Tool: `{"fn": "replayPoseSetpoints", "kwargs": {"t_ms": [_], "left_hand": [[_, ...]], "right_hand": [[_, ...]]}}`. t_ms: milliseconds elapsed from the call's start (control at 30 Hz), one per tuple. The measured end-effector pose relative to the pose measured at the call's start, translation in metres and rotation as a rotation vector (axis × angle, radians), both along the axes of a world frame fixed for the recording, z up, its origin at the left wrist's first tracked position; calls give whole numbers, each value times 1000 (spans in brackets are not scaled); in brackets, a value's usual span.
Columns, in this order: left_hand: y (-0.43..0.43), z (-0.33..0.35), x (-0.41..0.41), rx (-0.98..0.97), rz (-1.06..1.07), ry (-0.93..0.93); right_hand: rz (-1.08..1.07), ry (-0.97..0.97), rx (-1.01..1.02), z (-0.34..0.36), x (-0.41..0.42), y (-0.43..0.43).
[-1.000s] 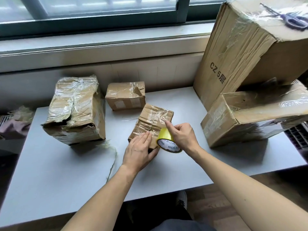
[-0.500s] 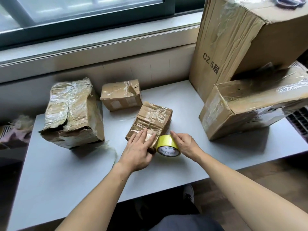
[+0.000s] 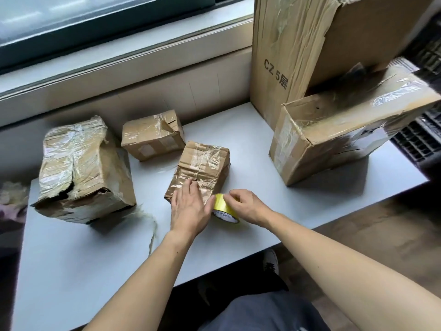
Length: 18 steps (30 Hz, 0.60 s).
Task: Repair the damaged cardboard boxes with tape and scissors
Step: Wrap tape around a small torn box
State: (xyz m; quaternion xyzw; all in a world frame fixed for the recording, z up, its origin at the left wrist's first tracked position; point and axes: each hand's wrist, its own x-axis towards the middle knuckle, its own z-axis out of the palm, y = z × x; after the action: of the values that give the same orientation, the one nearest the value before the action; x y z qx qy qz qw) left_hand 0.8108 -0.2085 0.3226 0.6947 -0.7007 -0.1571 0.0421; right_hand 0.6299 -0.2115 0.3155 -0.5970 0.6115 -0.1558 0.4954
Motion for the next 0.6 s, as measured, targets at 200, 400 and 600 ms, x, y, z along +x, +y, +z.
{"fn": "replayPoseSetpoints", "kwargs": {"t_ms": [200,400,600], "left_hand": [[2,-7,-8,-24,-70,-206],[7,-11,-18,-101,-89,-266],[9,-16,-16,-101,-169,-354]], "right_hand": [[168,212,-136,20,5,-4],[108,461,-67,8,20,0],[42,411,-42,8,23,-5]]}}
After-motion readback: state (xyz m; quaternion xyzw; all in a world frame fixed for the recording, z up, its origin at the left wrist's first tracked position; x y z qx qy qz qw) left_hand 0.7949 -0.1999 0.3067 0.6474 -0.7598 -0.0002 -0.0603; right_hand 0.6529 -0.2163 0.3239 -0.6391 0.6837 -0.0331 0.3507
